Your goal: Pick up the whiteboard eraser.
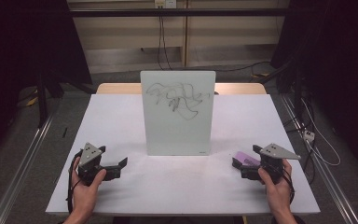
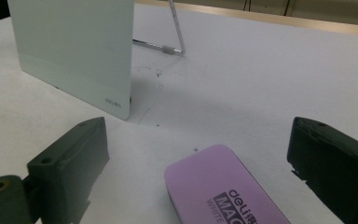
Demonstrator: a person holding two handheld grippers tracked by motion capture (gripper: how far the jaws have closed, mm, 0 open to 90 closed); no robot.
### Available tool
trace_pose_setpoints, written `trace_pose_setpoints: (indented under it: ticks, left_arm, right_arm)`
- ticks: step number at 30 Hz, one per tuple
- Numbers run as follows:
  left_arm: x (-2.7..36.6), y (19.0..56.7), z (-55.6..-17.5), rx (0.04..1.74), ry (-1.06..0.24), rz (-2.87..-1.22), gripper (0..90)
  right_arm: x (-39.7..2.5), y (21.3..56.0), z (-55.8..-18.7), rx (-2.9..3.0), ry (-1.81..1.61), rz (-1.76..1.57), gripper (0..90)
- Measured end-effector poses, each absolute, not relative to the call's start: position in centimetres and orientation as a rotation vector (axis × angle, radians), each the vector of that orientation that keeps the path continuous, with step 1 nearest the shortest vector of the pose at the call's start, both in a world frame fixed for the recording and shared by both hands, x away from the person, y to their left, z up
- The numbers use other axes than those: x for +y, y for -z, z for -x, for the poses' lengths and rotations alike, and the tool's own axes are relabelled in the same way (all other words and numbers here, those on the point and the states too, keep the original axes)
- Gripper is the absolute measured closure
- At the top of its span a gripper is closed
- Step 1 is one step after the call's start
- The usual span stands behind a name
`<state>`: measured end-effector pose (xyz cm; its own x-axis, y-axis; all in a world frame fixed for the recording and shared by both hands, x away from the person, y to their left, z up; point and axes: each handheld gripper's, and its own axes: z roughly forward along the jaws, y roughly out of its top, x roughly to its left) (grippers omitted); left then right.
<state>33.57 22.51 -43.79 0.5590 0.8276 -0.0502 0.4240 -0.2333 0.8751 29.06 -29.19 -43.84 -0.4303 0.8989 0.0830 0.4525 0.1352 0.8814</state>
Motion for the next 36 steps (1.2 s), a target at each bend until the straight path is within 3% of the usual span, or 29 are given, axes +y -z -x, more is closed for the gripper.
trace_pose_setpoints:
  ticks: [24, 36]
  left_arm:
    - [22.8, 44.0, -33.6, 1.051, -0.548, -1.855, 5.7]
    - [23.1, 43.8, -33.7, 1.036, -0.541, -1.848, 5.5]
  right_arm:
    - [-30.1, 43.1, -29.7, 1.849, -1.210, -1.363, 6.1]
    - [-32.0, 41.4, -32.0, 2.050, -1.193, -1.327, 6.3]
